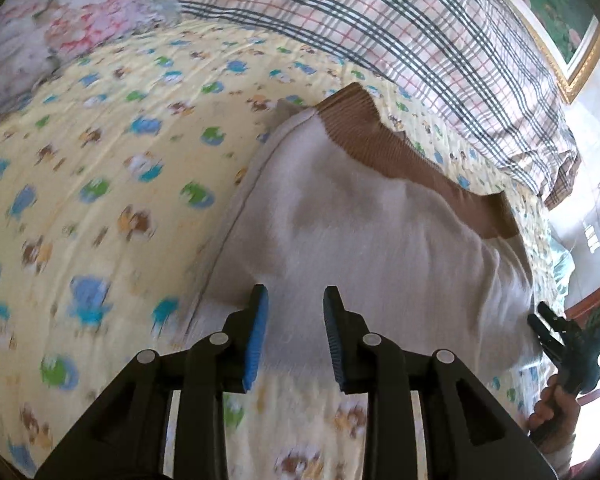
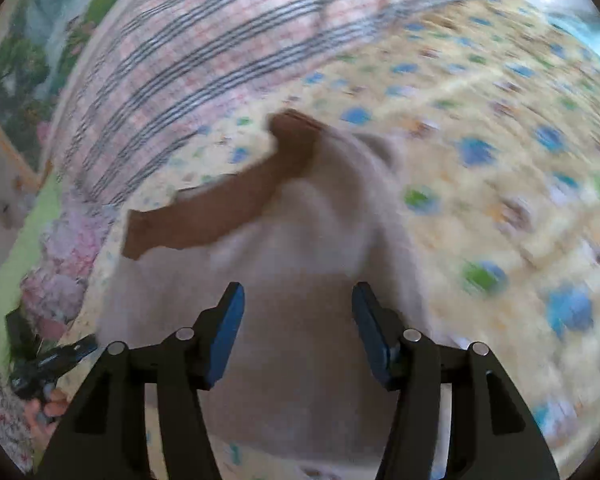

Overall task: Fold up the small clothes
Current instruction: 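Release the folded hem onto the sweater and open both grippers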

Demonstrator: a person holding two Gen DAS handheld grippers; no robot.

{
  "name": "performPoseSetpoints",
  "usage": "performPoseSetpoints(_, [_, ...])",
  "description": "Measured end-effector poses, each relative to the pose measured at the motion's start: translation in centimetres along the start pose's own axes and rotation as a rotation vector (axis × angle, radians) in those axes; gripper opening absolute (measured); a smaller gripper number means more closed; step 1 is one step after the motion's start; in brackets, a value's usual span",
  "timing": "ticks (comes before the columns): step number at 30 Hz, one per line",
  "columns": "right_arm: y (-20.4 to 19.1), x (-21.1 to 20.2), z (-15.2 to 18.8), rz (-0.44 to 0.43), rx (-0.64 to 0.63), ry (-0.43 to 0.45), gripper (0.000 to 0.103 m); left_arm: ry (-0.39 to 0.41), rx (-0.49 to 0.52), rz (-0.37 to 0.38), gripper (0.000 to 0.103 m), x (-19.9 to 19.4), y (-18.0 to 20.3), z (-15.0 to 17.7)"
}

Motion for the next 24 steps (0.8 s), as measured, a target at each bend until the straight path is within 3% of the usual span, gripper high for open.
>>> performPoseSetpoints(2, [1.3,-1.6,0.3,-0.018,0.065,0.038,0.057,-0.006,-0.026,0.003,0.030,-0.8,-0.5,1.1])
performPoseSetpoints(4, [1.8,-2.7,0.4,0.019,0.069,0.063,0.058,-0.014,-0.048,0.008,0.030,-1.4,-1.0,2.2])
performPoseSetpoints(8, [1.5,-4.5,1.0,-0.007,0.083,0.090,0.058,-0.031,-0.080,0.018,0.031,-2.2,-1.7,4.0])
performPoseSetpoints(11, [0.1,-5.4,1.9,-0.038,0.058,0.092,0.058,-0.039,-0.113,0.025,0.043,-2.3,-2.0,4.9])
performPoseSetpoints(24, [-5.0,-6.6,6.8,-0.153,-0.003,0.029,0.059,-0.038,-0.216,0.081,0.053,-1.5,-1.6,5.3])
Point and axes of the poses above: each gripper's, at about its wrist camera, not at the fingertips, and x roughly the way its jaws point, y to its right, z to its underside, the point moved 5 cm from there along x, roughly the way its jaws point, and after that the axes turned 9 degrees about y, right-handed, at the moved point
